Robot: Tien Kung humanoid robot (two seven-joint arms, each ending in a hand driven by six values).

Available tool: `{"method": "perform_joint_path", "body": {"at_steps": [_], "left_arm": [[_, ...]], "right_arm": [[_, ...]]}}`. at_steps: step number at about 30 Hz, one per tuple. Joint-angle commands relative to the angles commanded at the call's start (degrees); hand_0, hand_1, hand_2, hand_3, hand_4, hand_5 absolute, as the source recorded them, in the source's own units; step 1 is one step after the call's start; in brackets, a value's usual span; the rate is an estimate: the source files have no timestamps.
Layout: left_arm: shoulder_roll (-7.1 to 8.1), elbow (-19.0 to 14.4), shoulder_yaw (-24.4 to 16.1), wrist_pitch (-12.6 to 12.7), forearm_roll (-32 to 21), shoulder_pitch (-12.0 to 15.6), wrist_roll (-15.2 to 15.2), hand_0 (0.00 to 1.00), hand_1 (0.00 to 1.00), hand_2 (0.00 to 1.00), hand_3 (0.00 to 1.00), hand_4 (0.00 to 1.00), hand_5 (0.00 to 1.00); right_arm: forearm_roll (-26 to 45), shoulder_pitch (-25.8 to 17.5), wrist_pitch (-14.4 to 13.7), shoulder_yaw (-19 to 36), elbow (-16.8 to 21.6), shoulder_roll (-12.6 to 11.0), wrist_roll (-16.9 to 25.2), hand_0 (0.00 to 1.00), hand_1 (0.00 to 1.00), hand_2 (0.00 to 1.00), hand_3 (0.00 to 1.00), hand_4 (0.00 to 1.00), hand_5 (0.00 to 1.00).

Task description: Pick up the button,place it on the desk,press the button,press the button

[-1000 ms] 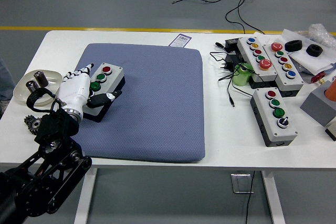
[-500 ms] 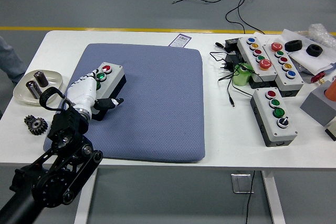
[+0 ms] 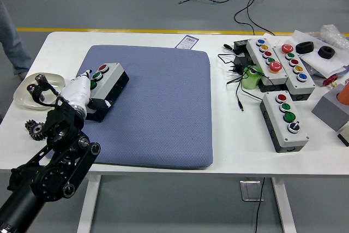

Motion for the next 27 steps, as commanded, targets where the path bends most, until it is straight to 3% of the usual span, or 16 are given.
{"method": "perform_joint_path", "body": {"at_steps": [16,20,21,26,27], "left_arm": [[0.00,-1.60,1.68,0.30,0.00,0.46,0.00,0.730,0.938,0.998,0.998,0.894,0.233],[0.00,-2.31,1.33,-0.80,0.00,0.70,0.00,0.730,0.938,0.998,0.998,0.894,0.233],[0.00,-2.42,1.27,-0.90,0.00,0.74,0.00,0.802,0.998,0.998,0.998,0.945,0.373],[0.00,-2.22,0.81,-1.03,0.00,0.49,0.00,0.802,0.998,0.998,0.998,0.945,0.373],[0.00,-2.08,0.87,-1.03,0.00,0.40,0.00,0.797,0.998,0.998,0.998,0.972,0.432]], "right_arm": [[-0.08,-0.05,0.06,-0.10,0.00,0.00,0.00,0.551,0.672,0.725,0.634,0.316,0.159],[-0.06,-0.04,0.05,-0.09,0.00,0.00,0.03,0.551,0.672,0.725,0.634,0.316,0.159],[-0.06,-0.03,0.05,-0.08,0.00,0.00,0.03,0.551,0.672,0.725,0.635,0.317,0.159],[-0.09,0.01,0.06,-0.09,0.00,0.00,0.05,0.551,0.672,0.725,0.635,0.317,0.159],[-0.13,0.02,0.06,-0.08,0.00,0.00,0.05,0.550,0.672,0.723,0.635,0.317,0.160]]}}
